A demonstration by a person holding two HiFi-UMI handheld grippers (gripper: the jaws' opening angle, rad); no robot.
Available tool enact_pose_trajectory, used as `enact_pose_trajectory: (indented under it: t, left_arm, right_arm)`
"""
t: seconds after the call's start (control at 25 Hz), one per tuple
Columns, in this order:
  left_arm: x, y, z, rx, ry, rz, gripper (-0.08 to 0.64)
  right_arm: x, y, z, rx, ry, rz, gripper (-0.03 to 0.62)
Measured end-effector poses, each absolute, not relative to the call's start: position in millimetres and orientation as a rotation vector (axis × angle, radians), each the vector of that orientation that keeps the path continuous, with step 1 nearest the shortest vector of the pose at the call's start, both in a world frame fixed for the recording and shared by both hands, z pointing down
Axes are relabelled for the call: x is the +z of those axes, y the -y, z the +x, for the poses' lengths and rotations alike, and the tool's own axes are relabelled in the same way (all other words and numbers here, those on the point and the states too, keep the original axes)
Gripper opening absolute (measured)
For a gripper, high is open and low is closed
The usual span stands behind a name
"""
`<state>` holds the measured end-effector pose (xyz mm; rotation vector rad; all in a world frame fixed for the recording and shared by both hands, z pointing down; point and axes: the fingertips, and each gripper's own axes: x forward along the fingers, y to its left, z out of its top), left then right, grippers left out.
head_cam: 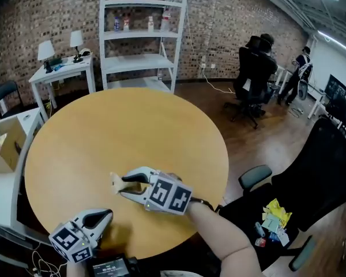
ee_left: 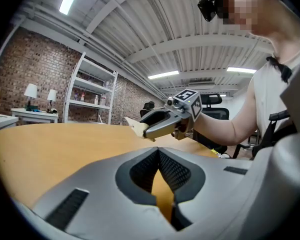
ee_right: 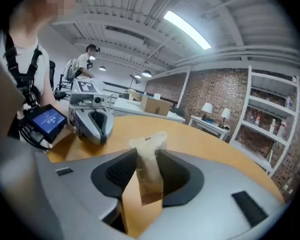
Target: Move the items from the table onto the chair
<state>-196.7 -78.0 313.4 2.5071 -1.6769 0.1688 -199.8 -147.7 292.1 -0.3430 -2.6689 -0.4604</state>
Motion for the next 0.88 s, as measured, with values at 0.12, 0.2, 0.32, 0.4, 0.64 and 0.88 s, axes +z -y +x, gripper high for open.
enact_pose_trajectory:
  t: [0.12,0.2,0.32,0.4,0.64,0.88]
  left_arm:
    - [313,82,-192,0.174,1.655,2.528,0.008]
    - [313,85,-188,0.176,1.645,2.535,0.008]
    - [313,87,-183,0.178,1.631,2.544,0.008]
    - [314,88,-178,0.175,1.622,2.546,0.008]
    - [312,97,-161,0.184,1.589,2.572,0.008]
    - [311,111,-129,0.194,1.523,2.612,0.008]
  right_arm:
    - [286,133,-182,-0.419,2.761,-0.292,0.160]
    - [287,131,-171,-0.429,2.781,-0.231,0.160]
    - [290,131,-156,-0.407,2.796,-0.181,0.160]
    - [292,130,-147,-0.388,2.800,-0.165,0.160]
    - [289,135,-125,-0.330,2.850,-0.095,0.160]
    - [283,148,-98,-0.249,2.907,-0.005,0.158]
